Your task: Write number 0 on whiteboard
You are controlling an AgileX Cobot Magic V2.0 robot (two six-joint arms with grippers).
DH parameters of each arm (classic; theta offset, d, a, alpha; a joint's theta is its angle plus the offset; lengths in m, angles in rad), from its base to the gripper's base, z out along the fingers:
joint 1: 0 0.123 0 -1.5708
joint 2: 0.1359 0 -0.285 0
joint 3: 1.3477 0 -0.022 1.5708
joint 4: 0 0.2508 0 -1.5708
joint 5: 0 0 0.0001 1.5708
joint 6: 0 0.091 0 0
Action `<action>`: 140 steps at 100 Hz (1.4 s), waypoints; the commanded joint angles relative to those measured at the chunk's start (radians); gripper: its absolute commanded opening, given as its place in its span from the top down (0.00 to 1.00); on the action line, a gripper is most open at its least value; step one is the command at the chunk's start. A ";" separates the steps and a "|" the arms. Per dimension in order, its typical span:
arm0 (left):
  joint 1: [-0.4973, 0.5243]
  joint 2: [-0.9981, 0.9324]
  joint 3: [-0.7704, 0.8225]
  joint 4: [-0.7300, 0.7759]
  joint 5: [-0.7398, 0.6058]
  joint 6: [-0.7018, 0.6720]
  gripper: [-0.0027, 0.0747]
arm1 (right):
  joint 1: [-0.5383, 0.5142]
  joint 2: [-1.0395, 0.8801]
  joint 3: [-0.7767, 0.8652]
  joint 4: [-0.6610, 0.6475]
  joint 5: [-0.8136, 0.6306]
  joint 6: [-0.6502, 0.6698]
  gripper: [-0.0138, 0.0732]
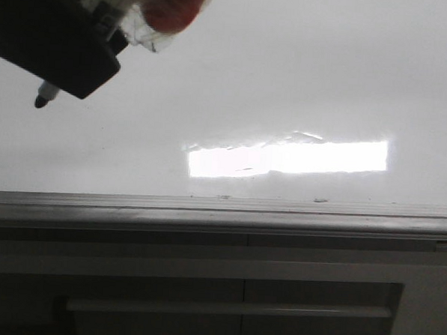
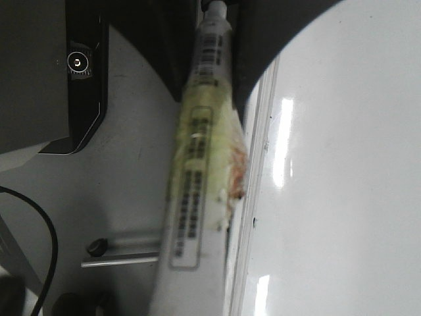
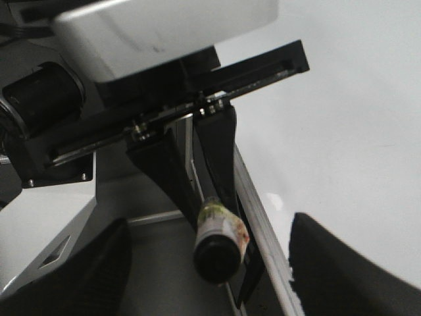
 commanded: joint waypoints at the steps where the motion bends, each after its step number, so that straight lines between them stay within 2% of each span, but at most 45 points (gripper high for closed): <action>1: -0.009 -0.016 -0.033 -0.023 -0.039 -0.004 0.99 | 0.002 0.011 -0.032 0.069 -0.057 -0.009 0.34; 49: -0.009 -0.016 -0.033 -0.024 -0.037 -0.004 0.99 | 0.002 0.086 -0.032 0.160 -0.060 -0.009 0.36; 59: -0.009 -0.016 -0.033 -0.026 -0.035 -0.004 0.99 | 0.002 0.104 -0.032 0.165 -0.050 -0.009 0.47; 83: -0.009 -0.016 -0.033 -0.034 -0.026 -0.004 0.99 | 0.002 0.114 -0.032 0.167 -0.023 -0.009 0.92; 95: -0.009 -0.016 -0.033 -0.035 -0.038 -0.085 0.98 | 0.002 0.114 -0.032 0.167 -0.011 -0.009 0.93; 104: -0.009 -0.030 -0.033 -0.053 -0.043 -0.157 0.87 | 0.002 0.111 -0.032 0.160 -0.005 -0.009 0.92; 114: -0.009 -0.059 -0.033 -0.098 -0.045 -0.196 0.61 | 0.002 0.089 -0.027 0.112 -0.020 -0.009 0.91; 121: -0.009 -0.093 -0.033 -0.121 -0.048 -0.214 0.48 | 0.002 0.062 -0.010 0.104 -0.066 -0.009 0.91; 127: -0.009 -0.132 -0.033 -0.123 -0.059 -0.230 0.45 | 0.002 0.028 0.017 0.104 -0.121 -0.007 0.91; 140: -0.009 -0.224 -0.020 -0.123 -0.154 -0.278 0.49 | 0.002 -0.043 0.088 0.104 -0.223 -0.007 0.91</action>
